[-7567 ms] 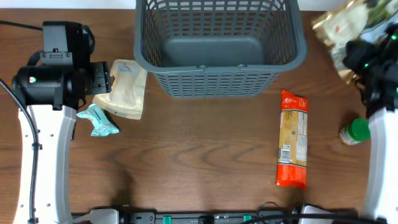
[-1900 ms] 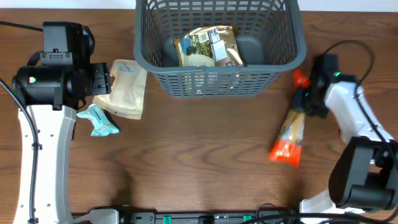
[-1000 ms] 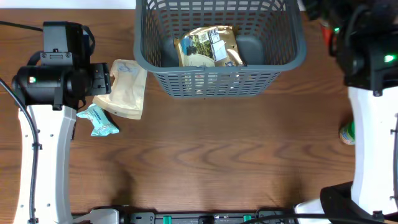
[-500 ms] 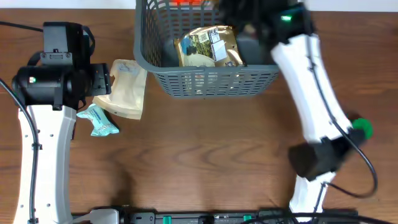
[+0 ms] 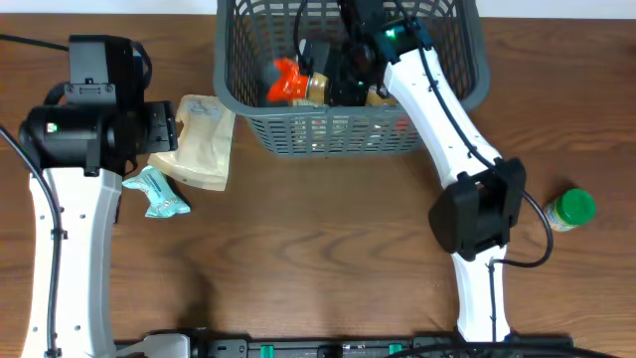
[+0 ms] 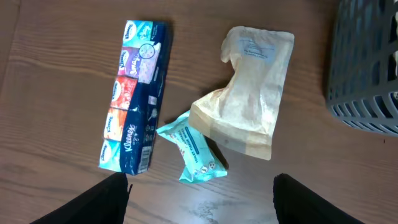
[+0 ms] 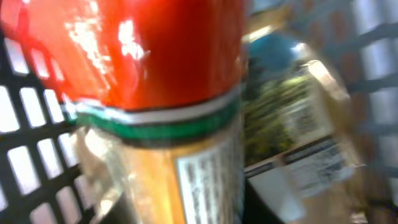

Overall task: Pack container
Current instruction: 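Carry the package over the basket and drop it in, then move right gripper down onto the green-lidded jar and grasp it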

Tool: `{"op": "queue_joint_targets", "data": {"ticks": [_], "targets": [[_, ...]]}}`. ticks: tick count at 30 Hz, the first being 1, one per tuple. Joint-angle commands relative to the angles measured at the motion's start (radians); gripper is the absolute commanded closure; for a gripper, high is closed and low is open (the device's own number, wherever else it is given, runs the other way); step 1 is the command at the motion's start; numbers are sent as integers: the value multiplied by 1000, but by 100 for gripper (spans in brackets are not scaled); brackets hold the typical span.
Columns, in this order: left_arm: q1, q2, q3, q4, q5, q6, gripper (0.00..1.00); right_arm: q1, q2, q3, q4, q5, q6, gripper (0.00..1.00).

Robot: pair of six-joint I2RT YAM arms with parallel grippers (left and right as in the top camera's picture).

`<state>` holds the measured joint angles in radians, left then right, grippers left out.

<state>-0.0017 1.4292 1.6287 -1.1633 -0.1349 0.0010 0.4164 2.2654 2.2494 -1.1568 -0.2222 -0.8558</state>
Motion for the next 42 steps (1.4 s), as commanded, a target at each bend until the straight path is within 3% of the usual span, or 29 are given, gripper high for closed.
{"op": "queue_joint_targets", "data": {"ticks": [1,5,6,7,13,18,22,27,31,36,42], "targets": [[3,5,11,-4,-8,6,27,2,6,34,-25,-22,-7,46],[3,5,11,-4,-8,6,27,6,-12,37,-20,-22,27,40],[3,5,11,-6,-8,6,26,6,-23,42,-14,-22,49,23],[3,5,11,-7,-8,6,27,6,-39,50,-10,-22,74,19],[3,5,11,-10,-8,6,27,-5,-159,193,19,-7,188,17],[3,5,11,-10,-8,6,27,-102,-238,344,44,222,666,12],[3,5,11,-10,-8,6,27,-277,-310,398,-163,377,1130,14],[3,5,11,-10,-8,6,27,-533,-370,398,-411,376,1399,9],[3,5,11,-10,-8,6,27,-701,-370,395,-535,338,1436,2],[3,5,11,-9,-8,6,27,-860,-383,309,-542,217,1357,1],[3,5,11,-10,-8,6,27,-974,-489,19,-542,181,1264,1]]}}
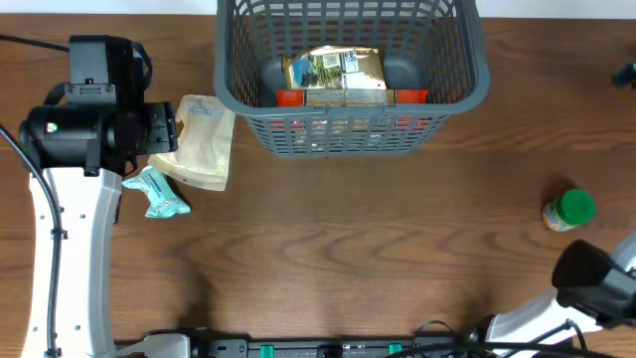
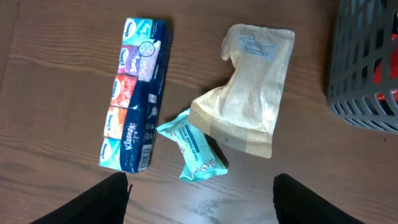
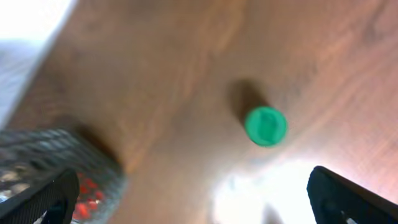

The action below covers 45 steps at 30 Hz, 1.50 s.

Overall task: Pack container
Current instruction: 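Move right gripper down onto the green-lidded jar and grasp it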

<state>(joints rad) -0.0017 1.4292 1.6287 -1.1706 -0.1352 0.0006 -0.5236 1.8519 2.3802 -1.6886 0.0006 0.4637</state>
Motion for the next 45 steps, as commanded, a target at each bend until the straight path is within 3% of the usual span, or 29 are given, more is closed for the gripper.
{"op": "queue_joint_targets", "data": {"ticks": [1,6,12,22,32,45], "targets": [[3,5,11,-3,-8,6,27,-45,-98,-167,-10,-39,-62,1],[3,5,11,-3,-8,6,26,-94,-205,-451,38,91,-46,1],[3,5,11,-3,-8,5,27,-152,-230,-740,241,67,-47,1],[3,5,11,-3,-8,5,27,-160,-230,-1056,566,47,-53,1],[3,5,11,-3,-8,5,27,-160,-227,-1221,796,47,-53,1],[3,5,11,-3,-8,3,26,-160,-57,-1231,893,39,-54,1]]}}
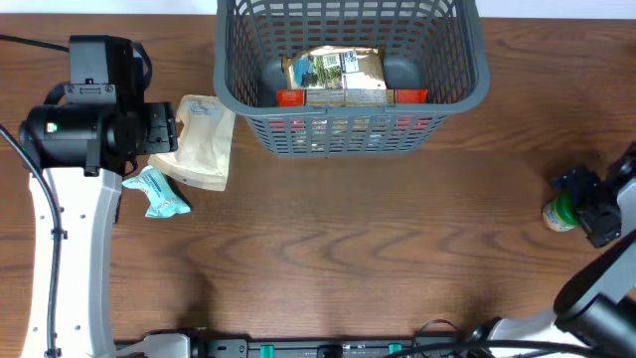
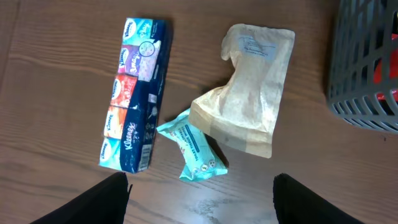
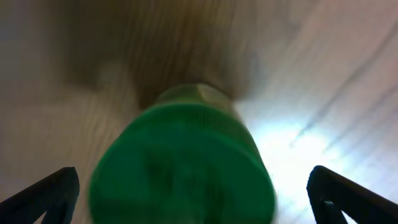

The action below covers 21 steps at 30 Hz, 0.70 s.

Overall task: Pack container
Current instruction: 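Move right gripper down onto the green-lidded jar and grasp it, then lift the jar into the basket and release it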

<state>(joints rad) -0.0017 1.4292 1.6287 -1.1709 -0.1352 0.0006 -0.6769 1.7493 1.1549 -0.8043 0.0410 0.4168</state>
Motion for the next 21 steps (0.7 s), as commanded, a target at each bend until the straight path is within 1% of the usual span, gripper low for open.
{"op": "queue_joint_targets", "data": {"ticks": [1,6,12,14,16,17,18,21], "targets": [[3,5,11,-3,-8,2,26,-7,64,-6,14,-1,-7,1],[3,5,11,-3,-8,3,27,-6,130,-6,45,-1,-14,1],[3,5,11,-2,-8,2,27,-6,137,-5,63,-1,-23,1],[3,5,11,-3,-8,3,27,-5,137,-5,64,-1,-30,3],[3,5,11,-3,-8,3,27,-4,137,-5,64,-1,-33,9],[3,5,11,-3,-8,3,27,-4,137,-5,64,-1,-33,19],[3,5,11,-3,-8,3,27,-3,137,-5,64,-2,-33,25],[3,5,11,-3,-8,3,26,-3,137,-5,62,-2,-33,51]]}}
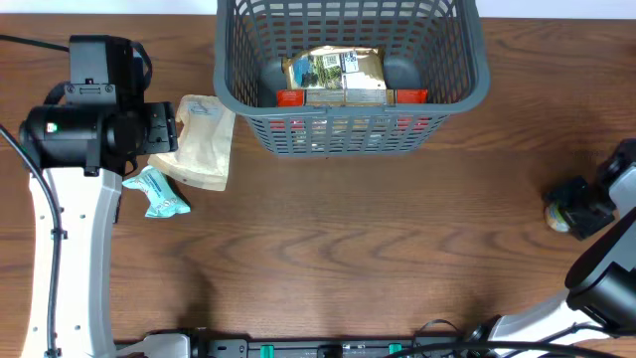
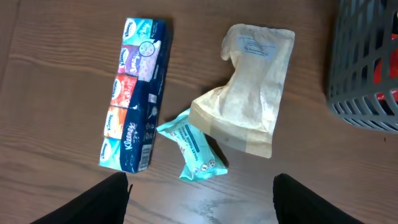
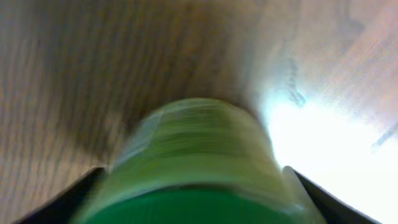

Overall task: Pack container
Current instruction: 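Lift the jar into the basket and release it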

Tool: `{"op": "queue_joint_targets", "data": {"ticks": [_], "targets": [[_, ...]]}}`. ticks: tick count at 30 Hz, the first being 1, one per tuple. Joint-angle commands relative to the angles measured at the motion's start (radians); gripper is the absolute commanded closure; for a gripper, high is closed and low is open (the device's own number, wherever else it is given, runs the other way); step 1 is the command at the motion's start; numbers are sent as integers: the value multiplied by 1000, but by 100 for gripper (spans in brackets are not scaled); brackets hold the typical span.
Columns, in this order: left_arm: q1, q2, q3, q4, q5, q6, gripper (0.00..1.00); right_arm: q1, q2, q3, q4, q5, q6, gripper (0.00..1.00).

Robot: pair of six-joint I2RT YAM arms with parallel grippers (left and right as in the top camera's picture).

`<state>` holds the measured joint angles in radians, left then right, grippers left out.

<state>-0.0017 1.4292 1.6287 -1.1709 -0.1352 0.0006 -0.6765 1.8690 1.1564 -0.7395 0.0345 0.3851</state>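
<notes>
A grey mesh basket (image 1: pixel 353 134) at the back holds a brown packet (image 1: pixel 333 72) and a red-capped bottle (image 1: pixel 291 97). A green-lidded jar (image 1: pixel 555 215) stands at the far right. My right gripper (image 1: pixel 581 207) is down over it. In the right wrist view the jar (image 3: pixel 199 155) fills the gap and both fingers press its sides. My left gripper (image 2: pixel 202 205) hangs open above a tan pouch (image 2: pixel 249 93), a teal packet (image 2: pixel 196 155) and a long tissue pack (image 2: pixel 134 93).
In the overhead view the tan pouch (image 1: pixel 204 139) and the teal packet (image 1: pixel 159 194) lie left of the basket, partly under the left arm. The basket's corner (image 2: pixel 367 62) shows at the right edge of the left wrist view. Brown tabletop (image 1: pixel 348 249) lies between the arms.
My right gripper has come lower around the green-lidded jar and its fingers have closed in against the jar's sides. The left arm and its objects have not moved.
My right gripper was inside the basket with a red-capped bottle. Then it was out of the basket, high over the green-lidded jar at the far right, with the bottle left in the basket. Then it hung open just above the lid, and now it grips the jar.
</notes>
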Motion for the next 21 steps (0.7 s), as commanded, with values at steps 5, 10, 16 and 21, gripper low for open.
{"op": "queue_joint_targets", "data": {"ticks": [5,10,16,21], "targets": [[3,5,11,-3,-8,3,27,-2,16,-6,-3,-10,-14,77],[3,5,11,-3,-8,3,26,26,-18,12,-18,-88,-47,99],[3,5,11,-3,-8,3,26,152,-155,172,-105,-154,-116,99],[3,5,11,-3,-8,3,26,296,-251,459,-166,-150,-184,99]]}}
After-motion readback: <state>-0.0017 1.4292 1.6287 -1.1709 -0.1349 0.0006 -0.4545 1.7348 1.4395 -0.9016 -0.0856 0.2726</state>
